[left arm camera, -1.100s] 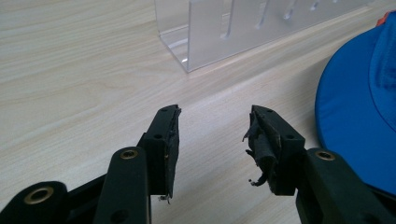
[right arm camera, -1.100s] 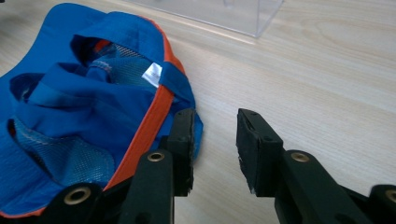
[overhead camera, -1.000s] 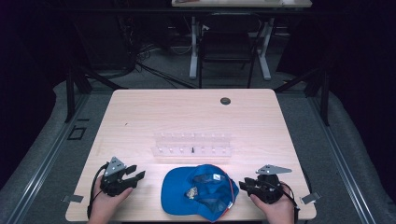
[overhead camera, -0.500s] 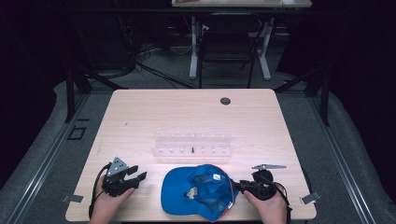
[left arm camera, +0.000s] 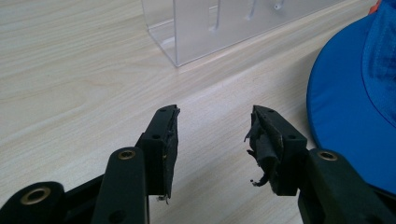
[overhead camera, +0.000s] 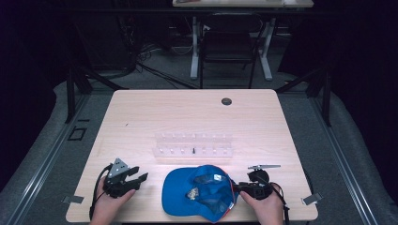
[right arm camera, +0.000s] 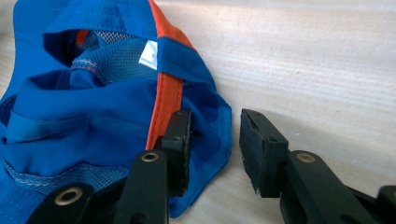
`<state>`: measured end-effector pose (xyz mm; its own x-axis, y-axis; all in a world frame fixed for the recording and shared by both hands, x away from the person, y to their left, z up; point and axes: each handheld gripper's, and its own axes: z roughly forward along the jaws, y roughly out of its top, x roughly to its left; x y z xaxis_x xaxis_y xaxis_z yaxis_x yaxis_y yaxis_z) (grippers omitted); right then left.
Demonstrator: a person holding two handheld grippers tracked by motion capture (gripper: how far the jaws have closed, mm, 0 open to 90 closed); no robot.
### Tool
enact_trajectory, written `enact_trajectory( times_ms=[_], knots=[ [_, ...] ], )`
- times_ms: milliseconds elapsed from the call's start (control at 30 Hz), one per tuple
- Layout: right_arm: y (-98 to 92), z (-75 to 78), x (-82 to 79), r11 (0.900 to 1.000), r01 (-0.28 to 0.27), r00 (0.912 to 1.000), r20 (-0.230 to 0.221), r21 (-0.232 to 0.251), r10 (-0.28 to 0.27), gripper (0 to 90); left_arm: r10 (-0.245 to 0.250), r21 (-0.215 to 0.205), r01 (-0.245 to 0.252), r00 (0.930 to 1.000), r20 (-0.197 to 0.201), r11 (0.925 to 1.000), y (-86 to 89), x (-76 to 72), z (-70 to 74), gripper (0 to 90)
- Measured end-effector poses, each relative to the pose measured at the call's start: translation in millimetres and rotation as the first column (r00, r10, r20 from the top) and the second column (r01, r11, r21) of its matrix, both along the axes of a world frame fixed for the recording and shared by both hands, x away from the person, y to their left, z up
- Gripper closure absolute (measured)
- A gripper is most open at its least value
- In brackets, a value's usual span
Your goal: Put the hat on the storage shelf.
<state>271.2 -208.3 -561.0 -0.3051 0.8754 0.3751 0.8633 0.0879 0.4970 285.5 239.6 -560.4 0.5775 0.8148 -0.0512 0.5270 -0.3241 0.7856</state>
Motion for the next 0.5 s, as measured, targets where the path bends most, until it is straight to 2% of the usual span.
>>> enact_trajectory(
  times_ms=[300, 467, 500],
  knots=[
    [0.7, -3.1, 1.2, 1.000, -0.007, 0.9989, -0.045, 0.019, 0.008, 65.5, 0.002, 0.000, -0.002, 1.0000, 0.003, 1.0000, 0.6, 0.0, 0.2, 52.4],
    [1.1, -4.9, 3.4, 0.999, -0.019, 0.9982, -0.056, 0.028, 0.020, 77.5, 0.002, 0.003, -0.002, 1.0000, 0.004, 1.0000, 0.6, 0.1, 0.2, 52.4],
    [1.1, -4.9, 3.4, 0.999, -0.019, 0.9982, -0.056, 0.028, 0.020, 77.5, 0.002, 0.004, -0.002, 1.0000, 0.005, 1.0000, 0.5, 0.1, 0.1, 52.4]
  ],
)
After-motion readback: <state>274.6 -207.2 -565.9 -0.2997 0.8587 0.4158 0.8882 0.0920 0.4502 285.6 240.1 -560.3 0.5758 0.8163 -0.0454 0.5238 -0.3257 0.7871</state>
